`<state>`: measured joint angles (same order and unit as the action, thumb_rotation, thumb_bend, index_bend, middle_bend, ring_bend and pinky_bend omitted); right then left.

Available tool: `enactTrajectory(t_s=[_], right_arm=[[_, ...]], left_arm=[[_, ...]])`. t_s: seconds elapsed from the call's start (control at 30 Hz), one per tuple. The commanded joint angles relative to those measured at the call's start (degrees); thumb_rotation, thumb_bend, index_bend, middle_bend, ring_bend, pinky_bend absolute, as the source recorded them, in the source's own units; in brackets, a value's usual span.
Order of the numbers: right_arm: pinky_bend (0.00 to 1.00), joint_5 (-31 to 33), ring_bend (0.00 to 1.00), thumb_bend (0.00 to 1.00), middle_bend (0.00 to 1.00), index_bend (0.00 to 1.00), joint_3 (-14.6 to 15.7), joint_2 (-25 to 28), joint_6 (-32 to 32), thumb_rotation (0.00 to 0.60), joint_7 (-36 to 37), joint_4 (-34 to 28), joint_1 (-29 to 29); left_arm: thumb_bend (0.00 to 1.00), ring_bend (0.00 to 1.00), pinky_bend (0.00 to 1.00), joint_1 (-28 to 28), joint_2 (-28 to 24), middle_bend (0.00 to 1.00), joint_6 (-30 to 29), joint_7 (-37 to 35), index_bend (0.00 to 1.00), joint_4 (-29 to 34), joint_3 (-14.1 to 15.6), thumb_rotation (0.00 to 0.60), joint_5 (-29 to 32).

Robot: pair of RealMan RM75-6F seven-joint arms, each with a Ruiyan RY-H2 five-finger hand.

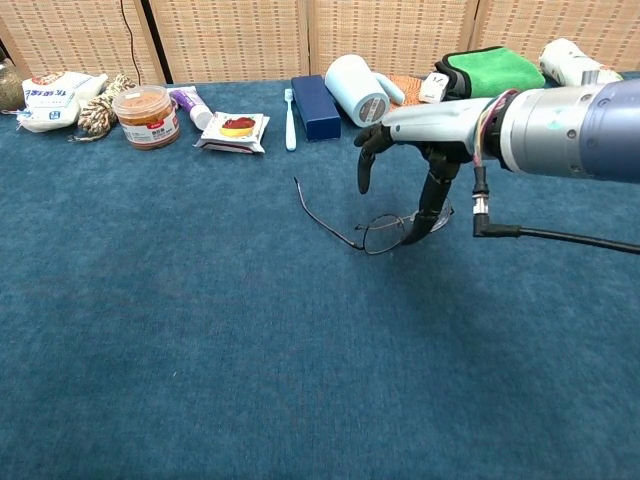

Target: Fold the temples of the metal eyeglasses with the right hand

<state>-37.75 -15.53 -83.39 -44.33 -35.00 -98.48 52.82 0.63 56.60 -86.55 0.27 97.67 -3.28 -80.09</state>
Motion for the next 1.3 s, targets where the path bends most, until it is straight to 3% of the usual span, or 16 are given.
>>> enactTrajectory(t_s=[0.03,0.4,0.83,1.13,1.3], right_arm=[[0.00,-1.31,0.00,0.14,0.00,0.32,0.63,0.78,2.00,0.600,1.57,0.36,1.11],[0.00,-14.60,0.00,0.14,0.00,0.31,4.25,-1.50,6.73,0.600,6.51,8.24,3.97],[0.00,-27.78,0.00,0.10,0.00,0.32,5.97,-2.02,8.46,0.600,16.34,14.14,4.28],[0.00,-28.27,0.00,0.10,0.00,0.38,4.59,-1.23,11.17,0.600,23.39,12.73,5.51],[0.00,-27.50,0.00,0.10,0.00,0.37,4.89,-1.72,12.22,0.600,23.06,12.87,6.81]], left_arm=[[0.45,0.00,0.00,-0.03,-0.06,0.00,0.03,0.04,0.13,-0.05,0.02,0.561,0.04],[0.45,0.00,0.00,-0.13,-0.65,0.00,0.19,0.60,0.13,0.41,0.06,0.561,0.28],[0.45,0.00,0.00,0.30,-0.93,0.00,0.78,1.74,0.13,2.03,0.03,0.562,0.24],[0.45,0.00,0.00,0.49,-0.90,0.00,1.12,2.13,0.13,2.60,0.15,0.560,0.16],[0.45,0.00,0.00,0.60,-0.80,0.00,1.29,2.25,0.13,2.63,0.22,0.561,0.06]])
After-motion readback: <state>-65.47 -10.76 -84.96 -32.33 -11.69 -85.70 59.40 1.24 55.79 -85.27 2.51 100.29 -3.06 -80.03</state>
